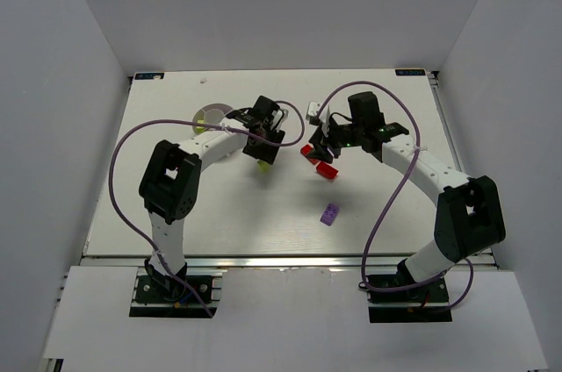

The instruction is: Sort the legos into containers by color

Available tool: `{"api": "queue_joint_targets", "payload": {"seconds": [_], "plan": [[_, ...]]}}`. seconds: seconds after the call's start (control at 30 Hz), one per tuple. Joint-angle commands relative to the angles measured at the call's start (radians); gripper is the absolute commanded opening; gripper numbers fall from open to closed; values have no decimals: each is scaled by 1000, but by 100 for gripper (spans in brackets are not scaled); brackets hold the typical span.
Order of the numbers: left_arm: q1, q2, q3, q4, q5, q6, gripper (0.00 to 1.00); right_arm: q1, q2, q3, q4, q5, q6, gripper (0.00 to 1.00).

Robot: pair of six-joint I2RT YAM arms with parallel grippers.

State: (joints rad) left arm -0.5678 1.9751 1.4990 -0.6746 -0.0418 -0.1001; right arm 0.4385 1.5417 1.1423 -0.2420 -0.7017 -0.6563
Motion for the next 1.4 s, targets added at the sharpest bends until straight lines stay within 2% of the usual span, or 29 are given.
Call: {"api": "queue_joint_targets", "payload": {"seconds": [0.0, 0.1, 0.37, 0.43, 0.5, 0.63, 0.8, 0.83, 0.93, 1.0, 1.1, 1.37], "plan": [[-6, 8, 33, -8, -7, 11, 57, -6, -18, 2, -5, -4, 11, 54], [-6, 22, 40, -17, -4, 13, 51, -9, -20, 2, -5, -2, 11, 54], [-6, 28, 35, -31, -4, 19, 46, -14, -17, 4, -5, -9, 15, 54], [-6, 31, 38, -34, -4, 20, 41, -14, -15, 8, -5, -12, 17, 54], [-6, 31, 50, -42, -7, 19, 31, -15, -15, 8, -5, -10, 17, 54], [-6, 19, 79, -54, -9, 5, 26, -17, -20, 7, -6, -10, 15, 54], [5, -70, 77, -68, -10, -79, 21, -18, -28, 2, -10, -7, 7, 54], [14, -131, 61, -59, -4, -96, 21, -20, -29, -3, -8, -5, 6, 54], [97, -270, -21, 0, 80, -179, 21, -20, -29, -9, -8, -10, 4, 54], [207, -338, -61, 44, 155, -242, 20, -20, -28, -10, -6, -16, 4, 53], [353, -436, -94, 69, 186, -274, 19, -18, -22, -7, -6, -21, 6, 53], [610, -401, -43, 87, 192, -309, 20, -18, -11, 11, -6, -27, 9, 53]]}}
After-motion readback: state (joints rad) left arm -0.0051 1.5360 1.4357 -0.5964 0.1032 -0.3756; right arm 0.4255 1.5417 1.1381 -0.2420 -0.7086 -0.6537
